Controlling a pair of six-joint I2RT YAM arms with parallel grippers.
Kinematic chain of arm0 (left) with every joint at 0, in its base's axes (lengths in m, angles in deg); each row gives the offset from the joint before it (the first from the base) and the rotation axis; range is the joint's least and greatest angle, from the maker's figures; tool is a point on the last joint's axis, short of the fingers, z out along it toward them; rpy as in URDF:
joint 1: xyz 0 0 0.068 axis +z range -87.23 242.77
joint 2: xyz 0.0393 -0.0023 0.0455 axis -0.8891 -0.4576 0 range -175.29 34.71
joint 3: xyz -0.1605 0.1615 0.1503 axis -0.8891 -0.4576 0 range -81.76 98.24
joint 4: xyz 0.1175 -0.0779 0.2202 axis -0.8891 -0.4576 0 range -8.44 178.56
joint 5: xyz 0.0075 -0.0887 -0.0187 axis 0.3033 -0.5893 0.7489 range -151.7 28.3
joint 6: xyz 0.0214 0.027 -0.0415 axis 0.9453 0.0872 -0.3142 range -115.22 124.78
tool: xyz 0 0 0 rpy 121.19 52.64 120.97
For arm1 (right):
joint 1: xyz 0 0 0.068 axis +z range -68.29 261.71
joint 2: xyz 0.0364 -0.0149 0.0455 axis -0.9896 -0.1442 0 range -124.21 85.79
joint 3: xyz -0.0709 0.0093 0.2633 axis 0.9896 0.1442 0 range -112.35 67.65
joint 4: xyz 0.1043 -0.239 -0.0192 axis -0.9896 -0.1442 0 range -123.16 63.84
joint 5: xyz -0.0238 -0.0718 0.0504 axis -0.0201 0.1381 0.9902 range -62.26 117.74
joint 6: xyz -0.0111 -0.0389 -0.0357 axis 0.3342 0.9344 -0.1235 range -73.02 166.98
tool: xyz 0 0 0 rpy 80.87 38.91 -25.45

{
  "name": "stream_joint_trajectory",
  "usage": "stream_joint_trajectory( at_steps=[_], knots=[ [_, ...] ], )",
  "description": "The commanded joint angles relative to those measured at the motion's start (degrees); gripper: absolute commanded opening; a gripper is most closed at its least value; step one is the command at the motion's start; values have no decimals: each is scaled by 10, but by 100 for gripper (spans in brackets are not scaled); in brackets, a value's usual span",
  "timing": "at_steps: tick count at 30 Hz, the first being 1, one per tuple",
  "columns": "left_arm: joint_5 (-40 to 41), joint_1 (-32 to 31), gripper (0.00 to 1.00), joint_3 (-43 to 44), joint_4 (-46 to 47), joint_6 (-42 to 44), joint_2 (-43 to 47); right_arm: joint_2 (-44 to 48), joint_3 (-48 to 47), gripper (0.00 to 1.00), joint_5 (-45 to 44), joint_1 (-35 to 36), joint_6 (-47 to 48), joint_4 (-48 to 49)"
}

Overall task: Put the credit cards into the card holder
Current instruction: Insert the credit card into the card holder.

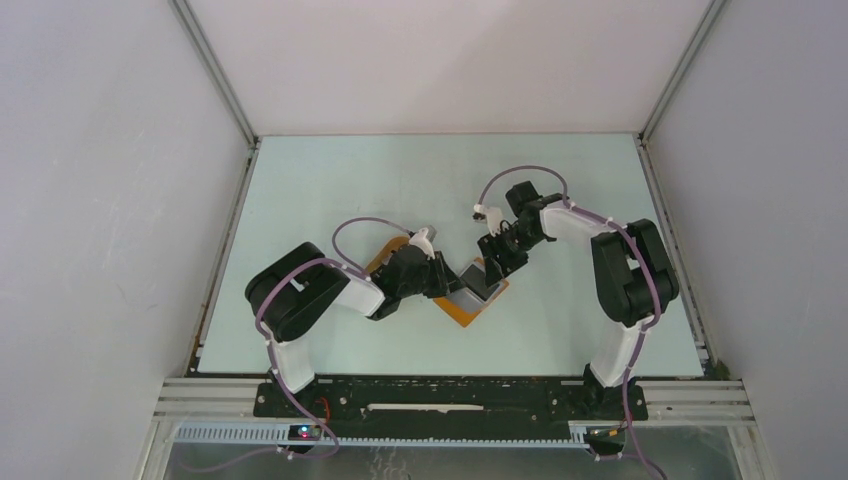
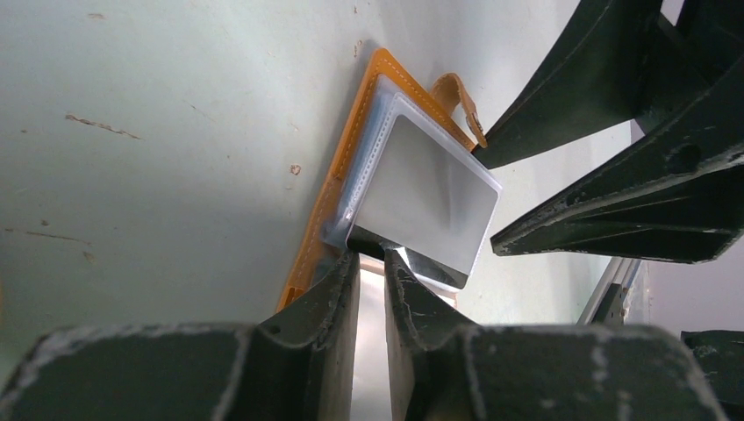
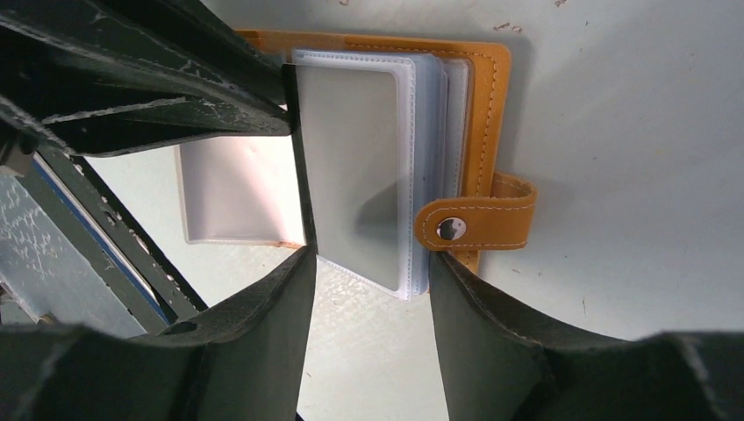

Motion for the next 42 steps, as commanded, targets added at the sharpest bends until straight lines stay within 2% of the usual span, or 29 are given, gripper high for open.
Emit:
stream_joint_trajectory(
  at_steps=[1,6,14,19,26,33,34,41,42],
  knots=[
    [17,5,22,11,-51,30,-7,42,-3,58,41,1,15,-4],
    [15,7,24,9,-51,30,4,47,-4,54,65,2,23,-11],
    [-1,17,30,-14,-31,23,42,29,-16,49,152,-4,35,-48],
    [-27,23,35,-41,17,-3,53,10,-24,49,201,-9,36,-64],
    [-54,29,38,-78,117,-49,43,-19,-25,49,242,-12,18,-60],
    [-53,29,39,-100,144,-61,55,-45,-35,36,290,-14,20,-73],
    [-53,30,43,-103,148,-63,56,-45,-35,35,292,-13,21,-73],
    [-51,31,54,-119,178,-74,58,-52,-35,29,308,-13,7,-59],
    [-51,31,84,-122,181,-75,60,-53,-35,28,310,-13,4,-56]
  ],
)
